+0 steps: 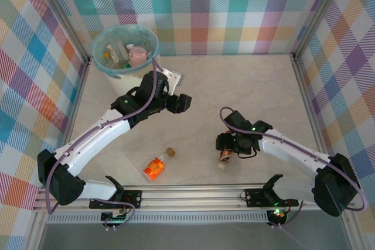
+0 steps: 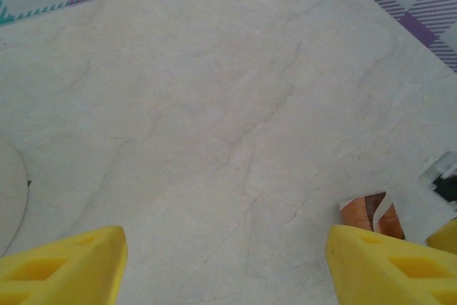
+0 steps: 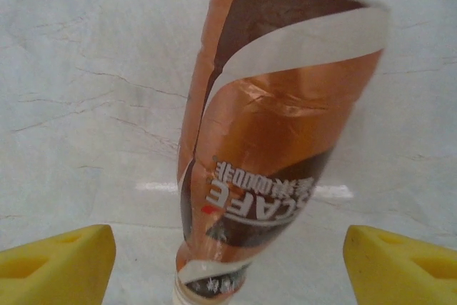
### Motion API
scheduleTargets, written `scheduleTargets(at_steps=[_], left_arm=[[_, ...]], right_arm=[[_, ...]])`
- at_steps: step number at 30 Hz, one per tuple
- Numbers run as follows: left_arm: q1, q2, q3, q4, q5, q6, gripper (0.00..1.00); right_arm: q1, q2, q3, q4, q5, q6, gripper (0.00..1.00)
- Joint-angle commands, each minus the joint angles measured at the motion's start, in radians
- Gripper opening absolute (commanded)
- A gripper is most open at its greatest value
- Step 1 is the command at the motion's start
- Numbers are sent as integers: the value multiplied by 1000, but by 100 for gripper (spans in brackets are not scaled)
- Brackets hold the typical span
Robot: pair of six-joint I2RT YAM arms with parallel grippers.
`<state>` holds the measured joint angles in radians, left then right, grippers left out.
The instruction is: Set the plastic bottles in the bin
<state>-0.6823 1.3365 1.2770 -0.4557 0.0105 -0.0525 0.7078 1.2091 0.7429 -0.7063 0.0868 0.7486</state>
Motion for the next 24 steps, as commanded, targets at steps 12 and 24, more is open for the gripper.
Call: scheduleTargets(at_steps=[12,24], left_arm=[[-9,40,27,40,-35,-46,75],[-8,118,95,10,-72,-108,77]], right_arm=[[-1,119,-61,178,-46,13,63],[-2,2,-15,224,-19,-119,53]])
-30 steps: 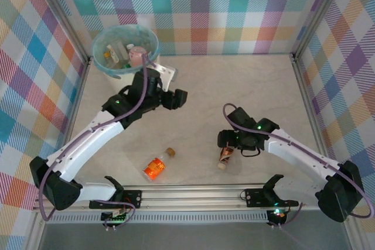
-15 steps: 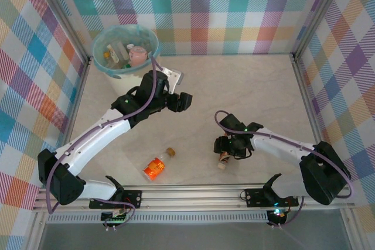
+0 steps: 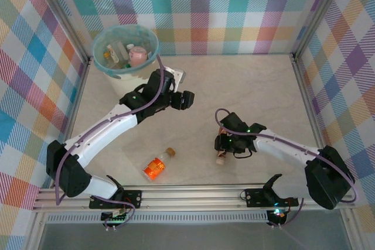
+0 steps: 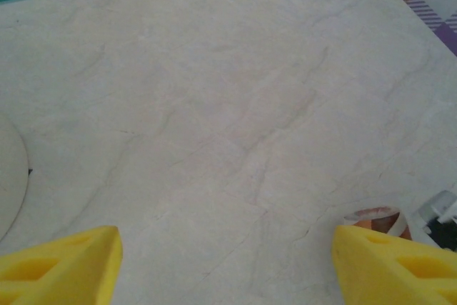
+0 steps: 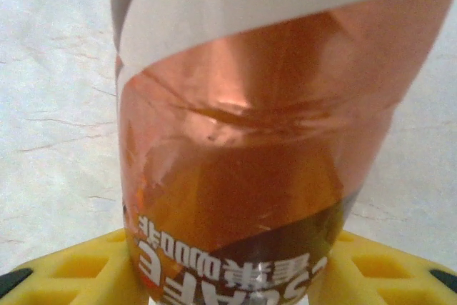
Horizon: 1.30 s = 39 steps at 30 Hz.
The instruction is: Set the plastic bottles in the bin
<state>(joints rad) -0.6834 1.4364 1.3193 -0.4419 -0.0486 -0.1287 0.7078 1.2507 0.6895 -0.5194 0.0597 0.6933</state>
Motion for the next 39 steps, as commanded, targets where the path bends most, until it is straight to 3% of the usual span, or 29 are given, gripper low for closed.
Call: scheduleTargets(at_steps=[1,6,12,21,27,31,39], left_arm=[[-7,28,67,-12,-3,-40,78],[-7,84,148,-49,66,-118,82],[-7,128,137,48,276,-248,84],[-8,142,133,24,357,-261,86],[-8,163,144,33,440,-276,80],[-8,160,155,25,461,-264,70],[-7,146,173,-23,408,-242,60]], right_arm=[[-1,-53,53,53,0,-89,53],[1,-111,112,196,-72,-227,53],[2,-92,148,379,-147,-298,52],[16,-104,137,517,-198,-322,55],[24,-96,133,523,-196,-321,55],[24,-99,128,519,-179,-319,56],[24,-86,141,522,-169,-319,64]])
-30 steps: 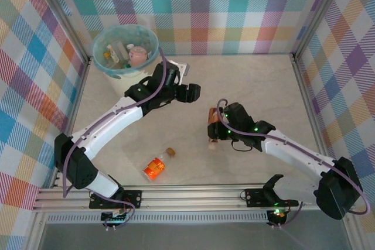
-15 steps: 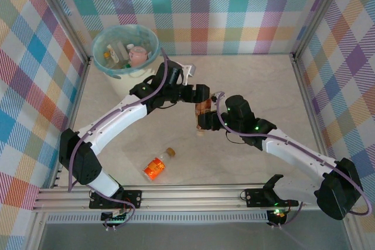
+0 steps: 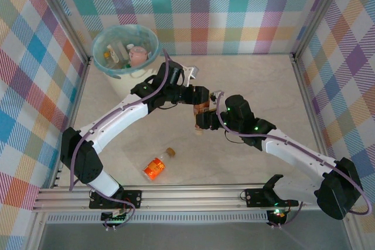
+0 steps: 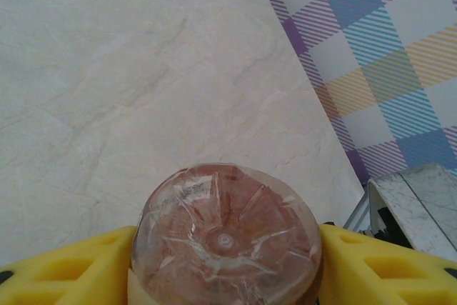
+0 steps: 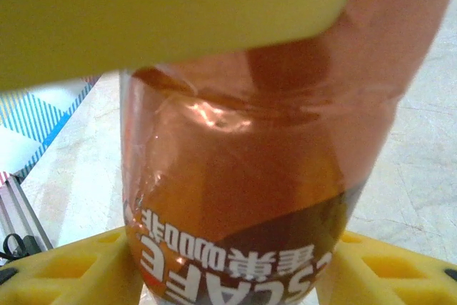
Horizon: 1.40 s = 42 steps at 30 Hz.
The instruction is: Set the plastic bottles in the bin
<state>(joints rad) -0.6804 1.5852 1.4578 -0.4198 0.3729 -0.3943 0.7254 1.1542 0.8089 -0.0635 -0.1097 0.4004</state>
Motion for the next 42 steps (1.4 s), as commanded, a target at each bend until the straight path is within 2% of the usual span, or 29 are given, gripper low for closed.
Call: scheduleTargets(at_steps=[1,7,11,22,26,30,34,36,42], left_arm=[[-10,-11,39,-48,-32,25,59],[13,-65,110,-98,-167,62,57],[65,-95,187,-140,-291,68,55],[287,-90,521,-204,-537,213,48],[390,-76,574,-193,-656,294,45],[485,-47,576,-188,-746,364,47],[584,-38,521,-155,-759,355,46],[623,-42,478,-130,-716,330,46],[672,21,453,-178,-627,277,51]], right_arm=[[7,12,27,65,2,-26,66],[7,9,78,19,61,-27,91],[7,-3,115,-3,90,-39,100],[6,-10,155,12,57,-56,100],[7,-7,161,18,40,-48,99],[7,-1,159,19,30,-40,98],[8,4,159,19,19,-29,98],[6,7,161,16,16,-28,97],[7,15,161,8,16,-23,97]])
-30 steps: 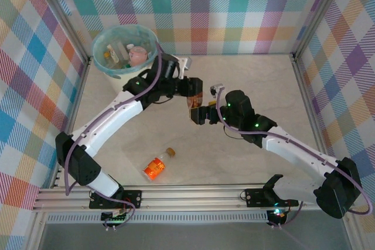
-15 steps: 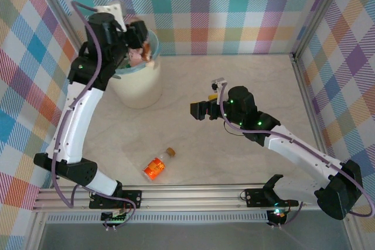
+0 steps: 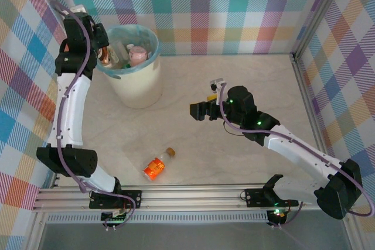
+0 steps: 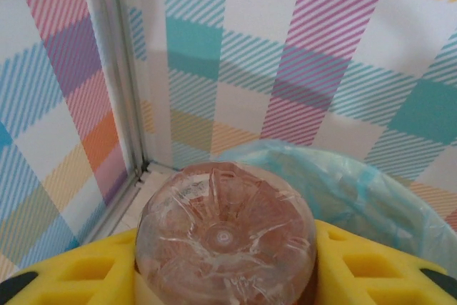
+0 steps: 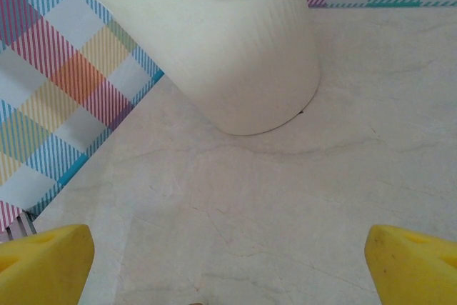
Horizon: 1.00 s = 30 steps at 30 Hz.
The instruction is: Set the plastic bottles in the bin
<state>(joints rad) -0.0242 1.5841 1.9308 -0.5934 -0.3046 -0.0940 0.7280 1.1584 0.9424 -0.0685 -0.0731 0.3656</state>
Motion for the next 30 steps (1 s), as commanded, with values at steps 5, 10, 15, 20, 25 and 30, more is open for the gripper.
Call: scheduleTargets(at_steps=[5,10,15,20,25,30], left_arm=[[23,48,-35,-15,89,-32,61],[23,31,-59,-10,90,-36,78],[23,14,-71,3,75,-39,81],[24,71,-2,-27,86,-22,75],[23,251,218,-207,212,-33,61],[-2,359,257,-282,294,-45,54]], right_arm=[[4,11,20,8,-25,22,97],[3,7,8,11,-17,25,97],[4,14,6,22,-22,29,97],[4,30,10,26,-28,30,97],[4,44,13,29,-30,30,97],[4,55,12,32,-35,37,97]])
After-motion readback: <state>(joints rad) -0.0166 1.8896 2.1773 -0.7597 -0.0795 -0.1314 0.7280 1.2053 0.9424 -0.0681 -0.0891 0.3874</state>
